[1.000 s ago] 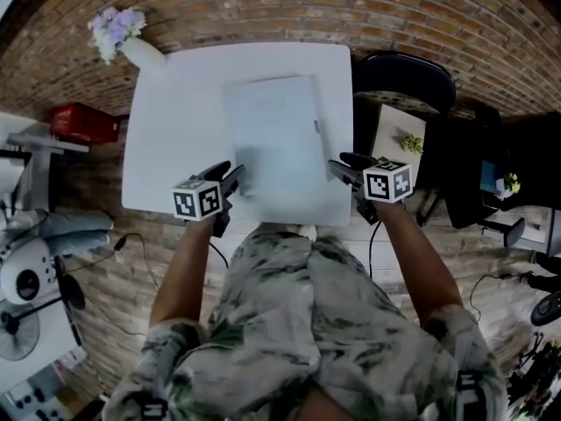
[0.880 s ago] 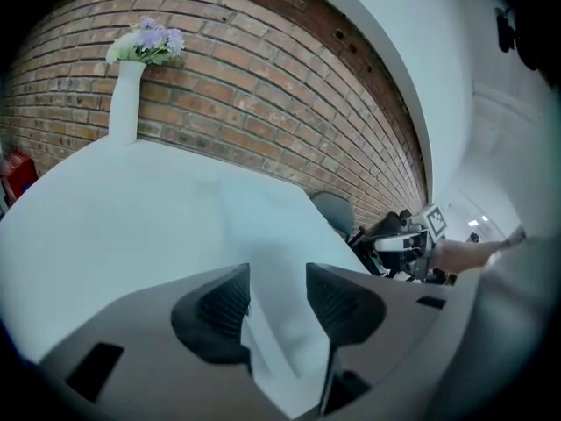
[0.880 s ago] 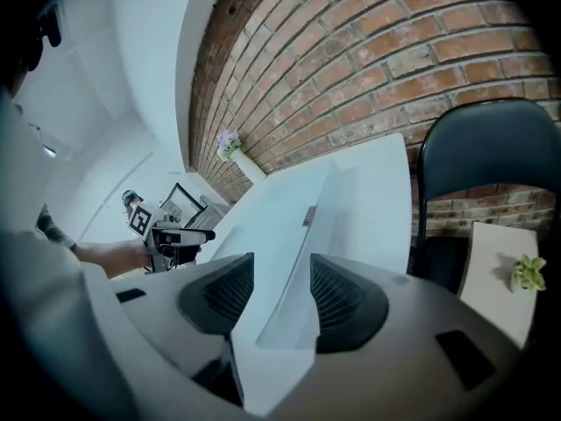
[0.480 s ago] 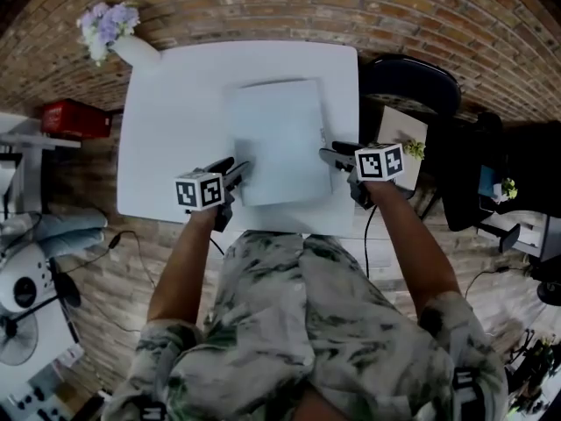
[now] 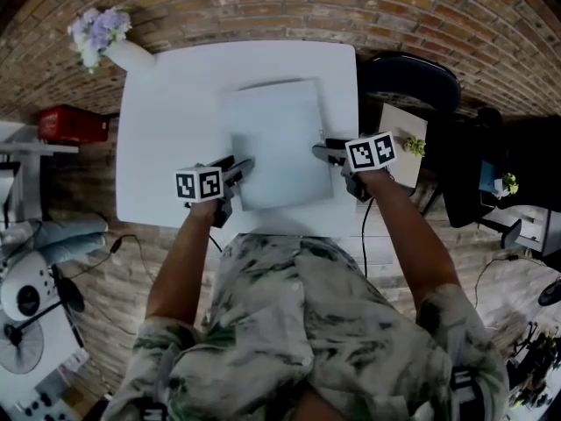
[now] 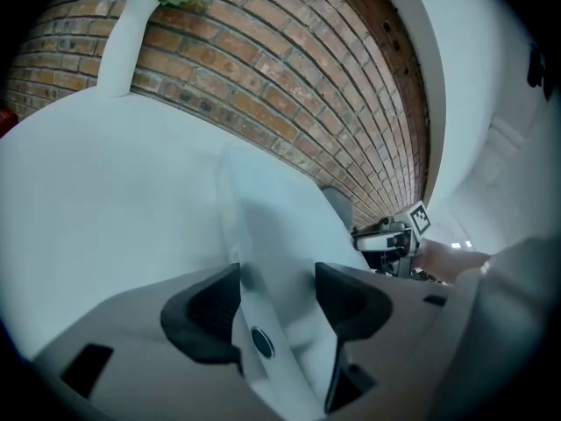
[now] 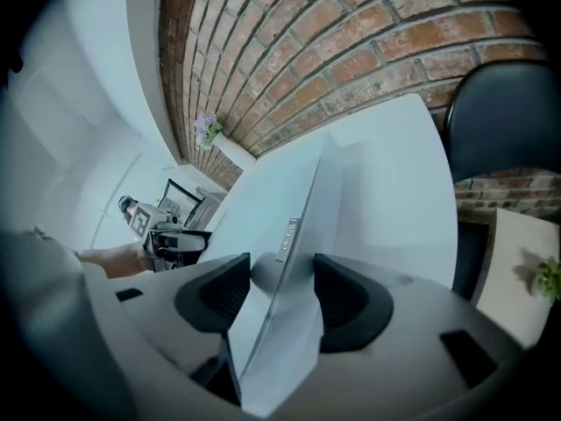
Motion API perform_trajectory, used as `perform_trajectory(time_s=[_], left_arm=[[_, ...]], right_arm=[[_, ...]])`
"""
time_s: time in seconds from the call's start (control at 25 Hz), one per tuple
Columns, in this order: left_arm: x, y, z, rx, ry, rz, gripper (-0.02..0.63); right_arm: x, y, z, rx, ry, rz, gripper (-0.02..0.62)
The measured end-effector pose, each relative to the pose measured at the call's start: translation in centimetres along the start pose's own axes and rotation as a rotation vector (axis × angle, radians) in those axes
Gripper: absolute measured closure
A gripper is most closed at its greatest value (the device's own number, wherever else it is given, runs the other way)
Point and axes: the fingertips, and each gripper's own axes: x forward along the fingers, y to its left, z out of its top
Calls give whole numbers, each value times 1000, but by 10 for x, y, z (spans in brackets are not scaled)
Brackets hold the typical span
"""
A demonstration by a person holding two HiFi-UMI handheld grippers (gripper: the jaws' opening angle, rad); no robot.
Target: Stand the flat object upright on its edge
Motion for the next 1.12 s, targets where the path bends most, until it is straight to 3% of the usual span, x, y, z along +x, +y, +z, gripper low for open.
perform_trajectory(time_s=[0.56, 1.12], left_arm=[[2, -3, 4, -7, 20, 23, 342], [0, -60, 43, 163, -30, 12, 342]], right_arm=[[-3, -3, 2, 37, -9, -15, 390], [-66, 6, 23, -60, -165, -42, 396]])
